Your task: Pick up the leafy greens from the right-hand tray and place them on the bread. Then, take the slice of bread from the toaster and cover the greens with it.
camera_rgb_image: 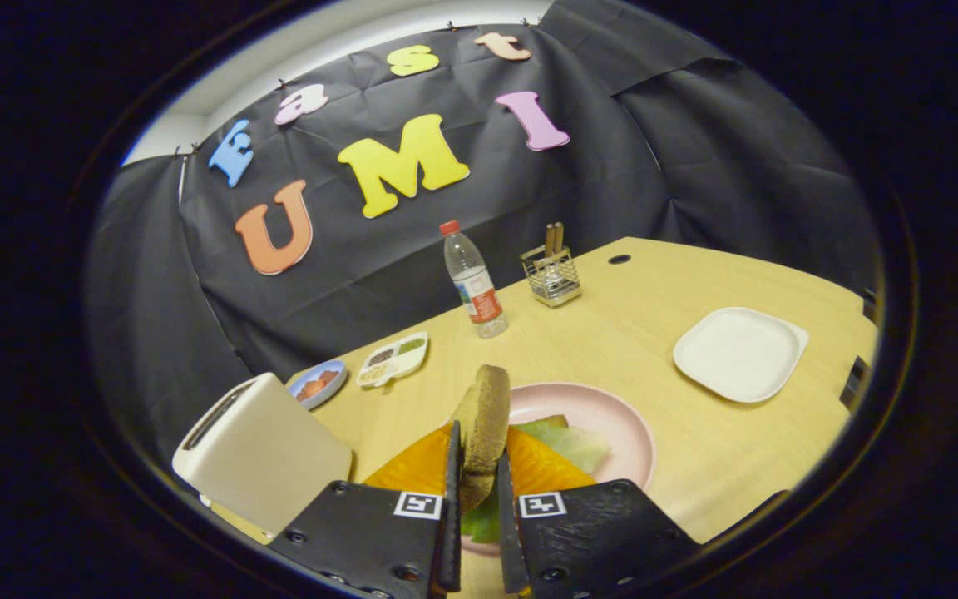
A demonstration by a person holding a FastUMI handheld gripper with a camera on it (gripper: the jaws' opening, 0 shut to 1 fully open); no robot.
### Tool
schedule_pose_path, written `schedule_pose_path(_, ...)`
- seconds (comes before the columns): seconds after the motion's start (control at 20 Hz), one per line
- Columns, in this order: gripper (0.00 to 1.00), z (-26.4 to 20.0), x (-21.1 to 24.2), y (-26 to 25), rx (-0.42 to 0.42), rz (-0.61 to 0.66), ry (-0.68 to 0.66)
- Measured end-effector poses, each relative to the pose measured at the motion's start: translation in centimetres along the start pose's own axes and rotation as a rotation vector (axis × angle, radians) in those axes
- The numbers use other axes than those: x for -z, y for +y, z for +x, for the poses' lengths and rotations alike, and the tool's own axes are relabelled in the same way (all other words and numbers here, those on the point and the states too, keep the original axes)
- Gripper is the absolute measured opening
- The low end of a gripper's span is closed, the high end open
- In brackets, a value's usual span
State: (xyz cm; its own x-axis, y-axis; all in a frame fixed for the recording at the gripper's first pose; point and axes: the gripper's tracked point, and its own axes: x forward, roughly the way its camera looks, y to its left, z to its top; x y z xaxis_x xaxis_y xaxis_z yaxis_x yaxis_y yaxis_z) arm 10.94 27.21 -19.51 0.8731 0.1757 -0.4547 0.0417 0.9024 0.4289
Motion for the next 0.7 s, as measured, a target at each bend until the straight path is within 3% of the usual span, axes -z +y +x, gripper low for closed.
schedule_pose_path(0.15,0.24,0.1,0.7,-1.4,0.007,-0.028,0.036)
schedule_pose_path(0.45,0.60,0.0,0.4,-4.0,0.047,-0.034,0.055)
schedule_pose_path(0.6,0.83,-1.0,-1.5,-5.5,0.062,-0.055,-0.002)
schedule_pose_path(0.7,0.89,-2.4,-4.1,-5.1,0.030,-0.116,-0.091)
